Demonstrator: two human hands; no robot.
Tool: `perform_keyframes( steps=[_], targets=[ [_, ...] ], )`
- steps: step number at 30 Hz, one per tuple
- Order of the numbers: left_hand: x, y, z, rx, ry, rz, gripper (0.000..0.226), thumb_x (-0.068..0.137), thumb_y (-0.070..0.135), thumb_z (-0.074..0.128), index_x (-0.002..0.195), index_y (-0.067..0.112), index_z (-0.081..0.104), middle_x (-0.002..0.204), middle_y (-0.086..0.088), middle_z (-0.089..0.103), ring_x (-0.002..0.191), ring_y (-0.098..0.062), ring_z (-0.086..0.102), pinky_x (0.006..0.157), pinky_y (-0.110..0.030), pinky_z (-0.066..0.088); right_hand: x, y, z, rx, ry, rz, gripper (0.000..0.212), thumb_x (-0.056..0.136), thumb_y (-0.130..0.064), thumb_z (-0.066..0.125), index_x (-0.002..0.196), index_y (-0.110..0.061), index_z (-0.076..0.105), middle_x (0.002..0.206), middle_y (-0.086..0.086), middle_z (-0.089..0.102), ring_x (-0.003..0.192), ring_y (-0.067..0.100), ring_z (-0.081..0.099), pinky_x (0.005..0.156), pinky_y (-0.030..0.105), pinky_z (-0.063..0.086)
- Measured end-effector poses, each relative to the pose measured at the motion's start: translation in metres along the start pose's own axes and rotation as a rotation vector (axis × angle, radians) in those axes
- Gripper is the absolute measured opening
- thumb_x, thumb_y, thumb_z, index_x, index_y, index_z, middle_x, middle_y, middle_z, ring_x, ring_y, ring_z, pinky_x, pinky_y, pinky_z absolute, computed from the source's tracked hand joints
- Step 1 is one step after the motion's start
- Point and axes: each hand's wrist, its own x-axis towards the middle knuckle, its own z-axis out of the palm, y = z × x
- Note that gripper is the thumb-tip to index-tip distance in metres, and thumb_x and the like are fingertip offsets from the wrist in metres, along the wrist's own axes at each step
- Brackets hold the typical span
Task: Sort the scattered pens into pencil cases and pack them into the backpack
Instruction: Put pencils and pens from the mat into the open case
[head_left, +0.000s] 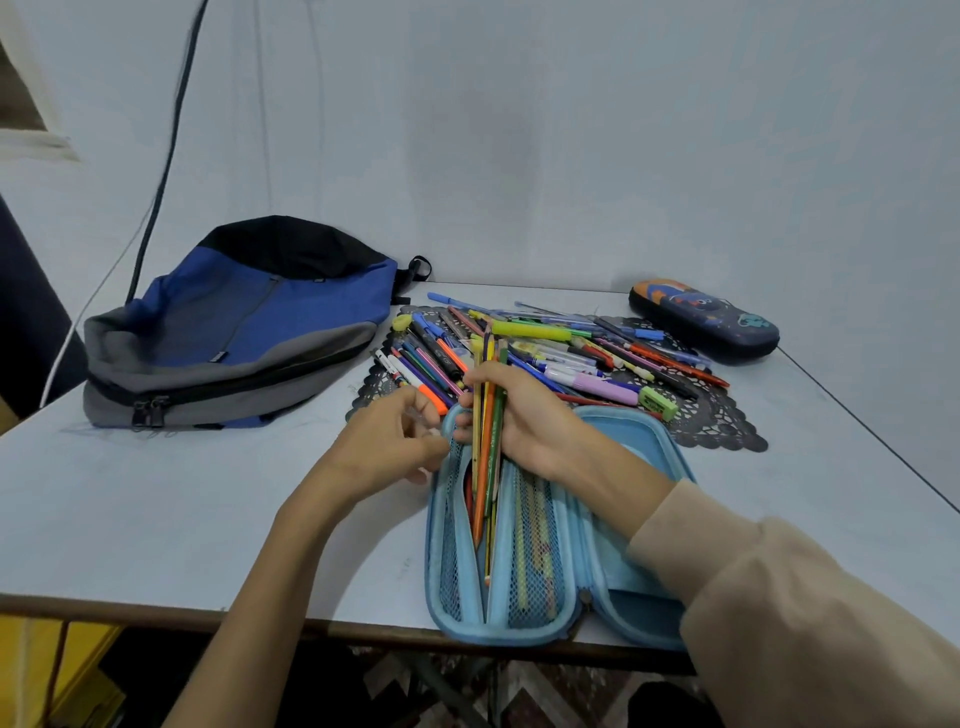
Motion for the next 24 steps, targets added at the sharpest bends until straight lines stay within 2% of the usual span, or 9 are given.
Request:
perform_keyframes(
  steps=[2,6,12,16,19,22,24],
  targets=[
    [-0.001,0.001,0.0,0.053,-0.034,0.023,0.018,0.079,0.009,0.072,0.091,0.013,0.058,0.074,-0.005,0.063,0.064,-0.013,0.063,0.062,-0.03,0.057,-0.002,0.002,-0.001,0.028,0.012,-0.018,0.011,0.092,-0.016,0.059,0.095,-0.005,0.057,0.075,0.006,0.055,0.062,0.018,0.056,0.075,0.038,0.056],
    [-0.001,0.002,0.001,0.115,-0.089,0.03,0.033,0.068,0.026,0.086,0.087,0.017,0.062,0.073,-0.001,0.07,0.063,-0.014,0.062,0.068,-0.039,0.056,-0.005,0.0,-0.002,0.037,0.036,-0.017,0.015,0.091,-0.016,0.059,0.099,-0.004,0.056,0.079,0.008,0.055,0.066,0.02,0.057,0.08,0.039,0.054],
    [-0.002,0.005,0.005,0.259,-0.017,0.052,0.018,0.071,0.014,0.072,0.086,0.022,0.065,0.078,-0.001,0.07,0.064,-0.014,0.064,0.074,-0.044,0.058,-0.009,-0.003,-0.006,0.07,0.037,-0.015,0.031,0.091,-0.016,0.059,0.119,-0.003,0.054,0.086,0.01,0.057,0.072,0.022,0.058,0.084,0.038,0.053],
    [-0.004,0.007,0.01,0.309,0.036,0.061,0.016,0.074,0.018,0.07,0.087,0.023,0.063,0.075,0.001,0.069,0.065,-0.014,0.061,0.071,-0.034,0.054,-0.011,-0.006,-0.01,0.107,0.016,-0.02,0.033,0.092,-0.019,0.057,0.122,-0.006,0.052,0.094,0.013,0.06,0.083,0.027,0.057,0.094,0.041,0.048],
    [-0.006,0.006,0.014,0.326,0.067,0.06,0.013,0.081,0.022,0.068,0.089,0.022,0.057,0.08,0.002,0.068,0.072,-0.014,0.059,0.064,-0.028,0.043,-0.014,-0.008,-0.01,0.104,0.016,-0.003,0.04,0.09,-0.02,0.059,0.127,-0.007,0.051,0.097,0.015,0.061,0.091,0.029,0.055,0.086,0.036,0.05],
    [-0.006,0.004,0.016,0.324,0.084,0.054,0.013,0.083,0.023,0.065,0.087,0.021,0.053,0.083,0.001,0.067,0.073,-0.014,0.057,0.064,-0.028,0.041,-0.017,-0.01,-0.013,0.082,0.012,0.004,0.03,0.091,-0.02,0.059,0.119,-0.011,0.054,0.105,0.017,0.058,0.095,0.028,0.055,0.076,0.03,0.05],
    [-0.006,0.004,0.015,0.318,0.081,0.049,0.013,0.083,0.023,0.064,0.087,0.02,0.053,0.084,0.001,0.066,0.073,-0.015,0.056,0.065,-0.03,0.041,-0.017,-0.012,-0.016,0.052,-0.01,0.018,0.019,0.091,-0.021,0.058,0.109,-0.015,0.056,0.11,0.017,0.054,0.099,0.027,0.053,0.083,0.032,0.05]
  ],
)
